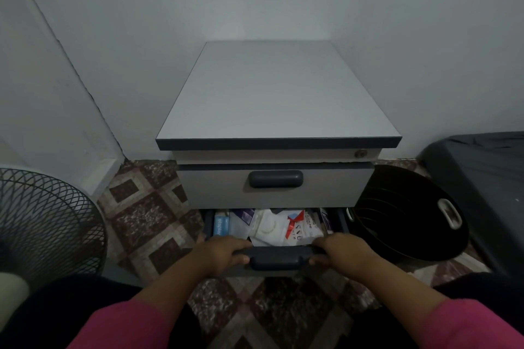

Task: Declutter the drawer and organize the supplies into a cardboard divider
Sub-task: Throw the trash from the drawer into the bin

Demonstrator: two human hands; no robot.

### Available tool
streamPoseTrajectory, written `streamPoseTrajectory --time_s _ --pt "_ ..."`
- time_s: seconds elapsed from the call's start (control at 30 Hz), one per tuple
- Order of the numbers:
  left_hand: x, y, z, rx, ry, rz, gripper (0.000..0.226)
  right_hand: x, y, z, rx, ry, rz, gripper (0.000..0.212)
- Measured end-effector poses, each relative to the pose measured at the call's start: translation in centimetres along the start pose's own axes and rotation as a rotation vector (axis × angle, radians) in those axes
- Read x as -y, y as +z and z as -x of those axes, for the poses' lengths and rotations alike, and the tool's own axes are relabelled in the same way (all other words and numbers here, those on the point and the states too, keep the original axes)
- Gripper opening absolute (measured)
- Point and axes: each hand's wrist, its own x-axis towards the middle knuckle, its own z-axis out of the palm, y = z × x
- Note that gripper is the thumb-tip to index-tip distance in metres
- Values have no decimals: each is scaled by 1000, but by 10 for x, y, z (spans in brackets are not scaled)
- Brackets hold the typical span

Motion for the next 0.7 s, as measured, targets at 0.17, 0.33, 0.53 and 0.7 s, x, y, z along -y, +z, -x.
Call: streamPoseTrajectory --time_s 0.17,0.33,0.53,0.7 --pt "-2 0 0 22 -31 -20 48 -1 -5 -3 54 -3 31 42" --pt "-5 2 8 156 -17 -10 51 3 -3 12 104 -76 20 44" --pt "-9 13 27 194 -15 -46 54 8 5 30 95 -102 17 41" --pt "-19 20 40 129 24 -95 48 4 4 35 118 -97 6 41"
